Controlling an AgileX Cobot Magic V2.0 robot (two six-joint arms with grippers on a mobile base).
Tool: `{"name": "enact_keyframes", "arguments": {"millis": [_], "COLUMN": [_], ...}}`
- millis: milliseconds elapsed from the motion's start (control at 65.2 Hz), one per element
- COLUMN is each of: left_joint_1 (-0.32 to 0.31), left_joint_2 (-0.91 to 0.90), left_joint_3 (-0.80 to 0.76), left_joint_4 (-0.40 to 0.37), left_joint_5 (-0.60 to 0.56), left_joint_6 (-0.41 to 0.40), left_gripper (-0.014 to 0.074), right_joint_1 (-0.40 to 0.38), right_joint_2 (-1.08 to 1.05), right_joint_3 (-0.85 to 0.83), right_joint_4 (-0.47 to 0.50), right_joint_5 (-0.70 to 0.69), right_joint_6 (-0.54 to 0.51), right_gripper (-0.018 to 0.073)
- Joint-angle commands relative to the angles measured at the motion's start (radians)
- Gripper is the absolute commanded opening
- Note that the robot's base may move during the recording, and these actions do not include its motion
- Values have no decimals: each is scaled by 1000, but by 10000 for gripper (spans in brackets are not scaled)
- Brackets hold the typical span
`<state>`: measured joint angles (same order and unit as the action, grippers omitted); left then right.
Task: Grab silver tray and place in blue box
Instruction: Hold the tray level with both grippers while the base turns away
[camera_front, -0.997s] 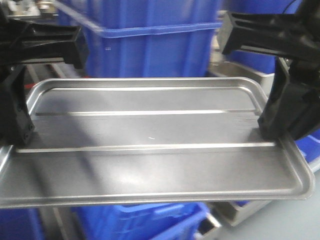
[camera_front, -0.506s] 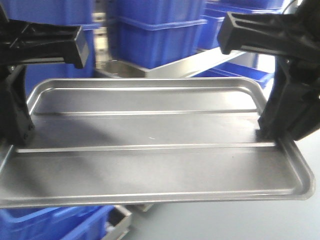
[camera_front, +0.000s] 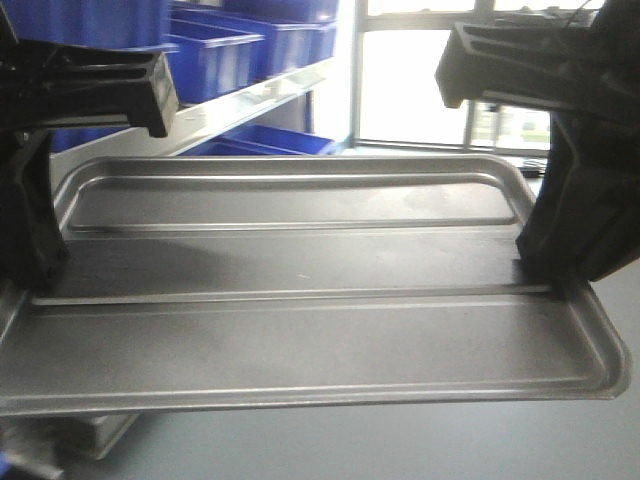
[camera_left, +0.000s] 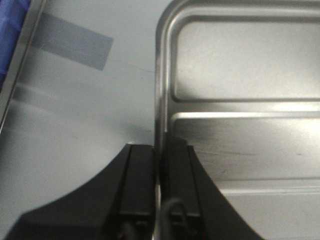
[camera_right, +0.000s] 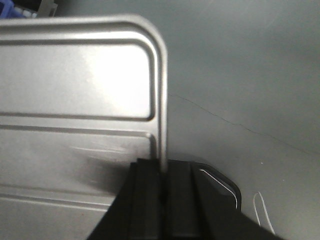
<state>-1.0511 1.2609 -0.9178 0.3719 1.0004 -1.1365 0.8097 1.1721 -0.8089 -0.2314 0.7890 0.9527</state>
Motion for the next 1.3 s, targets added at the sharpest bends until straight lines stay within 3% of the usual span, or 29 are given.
{"name": "enact_keyframes", "arguments": {"millis": [0, 1288], "left_joint_1": [-6, -6], "left_joint_2": [-30, -30], "left_joint_3": [-24, -24], "left_joint_4": [23, 23], "left_joint_5": [-12, -12], "left_joint_6": [-8, -8], "left_gripper": [-14, -14], "right_joint_1": [0, 0], "right_joint_2": [-27, -27], "right_joint_3": [-25, -25], "right_joint_4": [-25, -25], "right_joint_5": [-37, -37], "right_joint_6": [-4, -4], "right_gripper": [57, 57]}}
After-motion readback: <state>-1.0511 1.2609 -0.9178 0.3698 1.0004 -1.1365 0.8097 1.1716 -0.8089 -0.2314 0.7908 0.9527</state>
